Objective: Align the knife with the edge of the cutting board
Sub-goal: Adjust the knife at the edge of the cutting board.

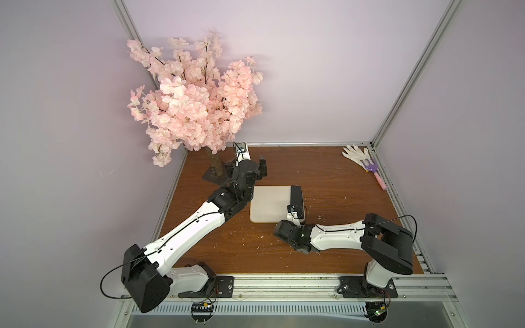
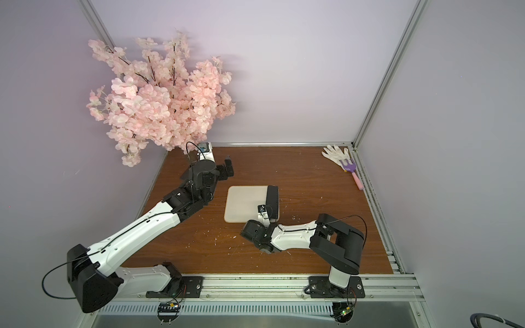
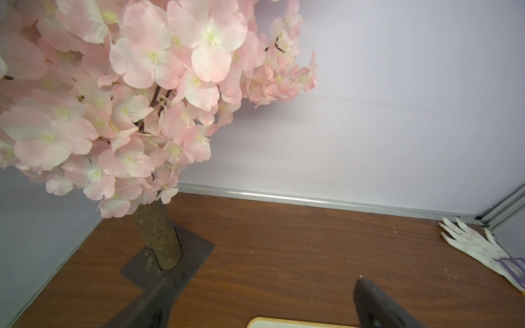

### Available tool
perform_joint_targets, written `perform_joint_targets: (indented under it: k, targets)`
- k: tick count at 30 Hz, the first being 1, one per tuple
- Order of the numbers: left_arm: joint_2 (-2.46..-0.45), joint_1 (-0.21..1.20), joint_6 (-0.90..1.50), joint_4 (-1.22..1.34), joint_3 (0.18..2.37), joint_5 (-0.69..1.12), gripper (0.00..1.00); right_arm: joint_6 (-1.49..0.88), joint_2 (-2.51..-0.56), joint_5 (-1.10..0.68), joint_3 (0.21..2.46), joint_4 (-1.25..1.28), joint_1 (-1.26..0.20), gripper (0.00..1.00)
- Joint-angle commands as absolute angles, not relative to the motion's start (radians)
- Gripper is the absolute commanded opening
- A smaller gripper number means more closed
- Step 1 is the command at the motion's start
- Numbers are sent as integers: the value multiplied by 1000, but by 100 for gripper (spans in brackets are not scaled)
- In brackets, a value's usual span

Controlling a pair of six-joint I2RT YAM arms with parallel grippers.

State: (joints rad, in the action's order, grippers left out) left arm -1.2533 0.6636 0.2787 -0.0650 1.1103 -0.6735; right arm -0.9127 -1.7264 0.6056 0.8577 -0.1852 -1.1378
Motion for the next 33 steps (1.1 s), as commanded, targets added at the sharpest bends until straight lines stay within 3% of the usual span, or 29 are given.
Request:
perform_joint_targets:
  k: [1,18,33]
  targets:
    - [-1265,649,266,-53,1104,-681,100,-913,-1738,601,874,-168,-1134,61]
    - [-1273,634,267,-52,1104,-681,100,-888,-1744,593,844,-127,-1124,41]
    - [-1280,627,268,-54,1104,-681,100,-926,-1726,606,835,-180,-1125,33]
